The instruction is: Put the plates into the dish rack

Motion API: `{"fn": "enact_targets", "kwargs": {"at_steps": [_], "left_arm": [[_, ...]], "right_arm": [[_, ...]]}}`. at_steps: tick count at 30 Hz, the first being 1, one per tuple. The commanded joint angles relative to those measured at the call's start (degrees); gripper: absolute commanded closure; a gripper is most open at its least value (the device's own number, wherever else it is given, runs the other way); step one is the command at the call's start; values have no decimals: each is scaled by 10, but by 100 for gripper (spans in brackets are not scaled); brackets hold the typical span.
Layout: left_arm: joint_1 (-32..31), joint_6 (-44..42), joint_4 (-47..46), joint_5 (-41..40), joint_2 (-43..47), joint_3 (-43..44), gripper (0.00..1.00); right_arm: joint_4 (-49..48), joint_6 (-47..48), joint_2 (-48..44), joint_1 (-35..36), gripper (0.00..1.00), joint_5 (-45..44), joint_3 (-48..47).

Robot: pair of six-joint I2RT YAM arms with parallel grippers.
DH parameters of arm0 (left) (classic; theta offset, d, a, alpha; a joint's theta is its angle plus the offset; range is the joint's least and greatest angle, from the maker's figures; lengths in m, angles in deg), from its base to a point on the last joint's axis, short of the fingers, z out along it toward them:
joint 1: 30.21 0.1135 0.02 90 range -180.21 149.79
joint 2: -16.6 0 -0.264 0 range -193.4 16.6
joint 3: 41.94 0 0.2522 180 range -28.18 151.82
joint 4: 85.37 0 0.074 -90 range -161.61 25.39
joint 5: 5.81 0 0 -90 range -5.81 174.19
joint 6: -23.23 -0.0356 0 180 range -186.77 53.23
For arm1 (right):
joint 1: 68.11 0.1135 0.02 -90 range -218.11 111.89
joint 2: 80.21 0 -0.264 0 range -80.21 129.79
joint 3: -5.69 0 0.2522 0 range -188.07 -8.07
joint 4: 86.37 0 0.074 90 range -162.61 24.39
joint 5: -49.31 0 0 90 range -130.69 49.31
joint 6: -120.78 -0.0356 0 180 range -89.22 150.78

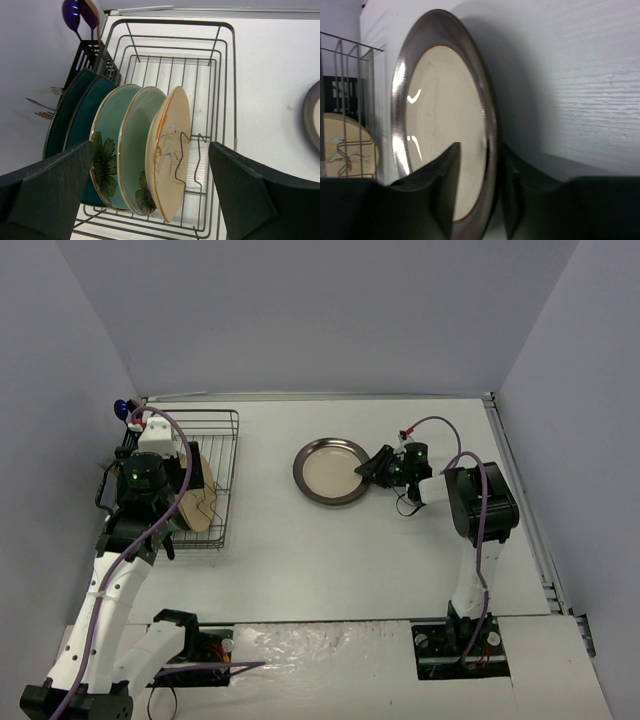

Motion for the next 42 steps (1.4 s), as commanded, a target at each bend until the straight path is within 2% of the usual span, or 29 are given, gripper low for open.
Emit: {"fn": "enact_targets", "kwargs": {"at_steps": [1,5,11,16,22,28,38,42], "left_arm": [[3,41,-41,53,8,8,3],[2,92,-21,110,12,14,3],[-2,216,-19,237,16,19,3],[-31,310,-61,293,6,0,3],[-116,354,-104,267,-32,-1,3],[-162,400,-161,257,-82,-8,3],[-209,435,-229,261,-155,9,3],[-225,445,-242,261,-179,18,11]], "right_arm": [[17,2,4,4,88,16,11],[3,-12,-25,4,100,29,26],[-27,-55,-118,2,100,64,59],[-43,-96,-216,1,100,87,87],[-47,-135,-318,1,100,107,106],[-54,-161,-400,3,100,119,127],[-82,-197,-454,10,100,129,155],[-106,-216,-455,15,100,132,160]]}}
